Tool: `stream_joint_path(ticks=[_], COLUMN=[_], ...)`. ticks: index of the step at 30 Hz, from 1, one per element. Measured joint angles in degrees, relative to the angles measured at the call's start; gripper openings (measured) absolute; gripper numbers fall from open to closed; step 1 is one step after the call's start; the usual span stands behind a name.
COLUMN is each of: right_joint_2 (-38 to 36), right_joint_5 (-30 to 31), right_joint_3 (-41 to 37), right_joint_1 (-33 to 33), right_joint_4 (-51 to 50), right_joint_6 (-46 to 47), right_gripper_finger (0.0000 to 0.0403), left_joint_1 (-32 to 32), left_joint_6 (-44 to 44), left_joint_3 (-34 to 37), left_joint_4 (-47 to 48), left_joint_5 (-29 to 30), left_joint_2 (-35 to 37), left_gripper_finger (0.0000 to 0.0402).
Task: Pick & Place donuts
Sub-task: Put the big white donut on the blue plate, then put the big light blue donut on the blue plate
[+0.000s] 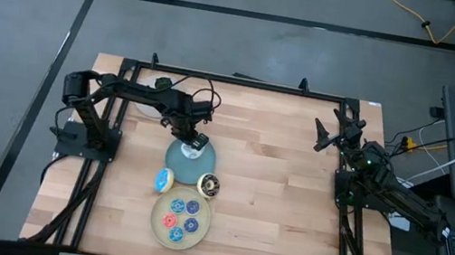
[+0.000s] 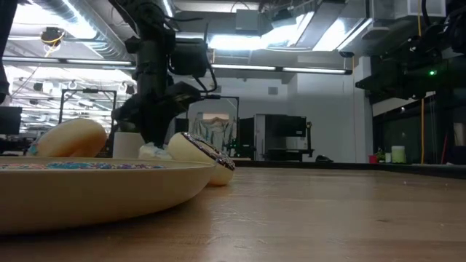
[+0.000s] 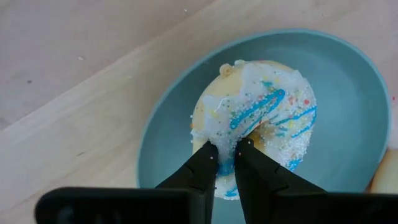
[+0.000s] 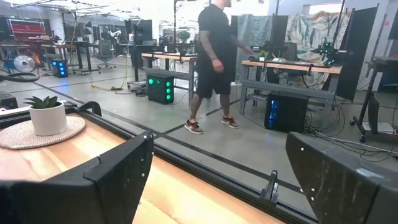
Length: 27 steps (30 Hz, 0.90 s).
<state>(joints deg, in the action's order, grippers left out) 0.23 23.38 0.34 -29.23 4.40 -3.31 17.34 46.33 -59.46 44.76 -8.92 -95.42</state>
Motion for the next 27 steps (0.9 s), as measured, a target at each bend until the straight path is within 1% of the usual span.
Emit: stream_joint_path(ticks=[5, 13, 17, 22, 27], right_joint_2=[0.0, 0.0, 0.0, 0.0, 0.0], right_joint_5=[0.0, 0.0, 0.0, 0.0, 0.0], right_joint_3=[0.0, 0.0, 0.0, 0.0, 0.0], right_joint_1=[0.0, 0.0, 0.0, 0.0, 0.0], right_joint_4=[0.0, 0.0, 0.0, 0.0, 0.0], right_joint_6=[0.0, 0.0, 0.0, 0.0, 0.0], right_gripper_finger=[0.0365, 0.0365, 0.0365, 0.0365, 0.0365], left_joint_1=[0.0, 0.0, 0.4, 0.3, -0.9], left_joint_6=[0.9, 0.9, 0.9, -0.1, -2.9], left_joint_3=[0.0, 0.0, 0.0, 0.0, 0.0], left_joint_4=[0.5, 1.4, 2.3, 2.3, 3.2], left_joint_5=[0.3, 0.8, 1.4, 1.5, 1.9], left_joint_2=[0.0, 0.0, 0.0, 1.4, 5.5], left_gripper_finger=[0.0084, 0.0158, 0.0186, 0.0204, 0.0204])
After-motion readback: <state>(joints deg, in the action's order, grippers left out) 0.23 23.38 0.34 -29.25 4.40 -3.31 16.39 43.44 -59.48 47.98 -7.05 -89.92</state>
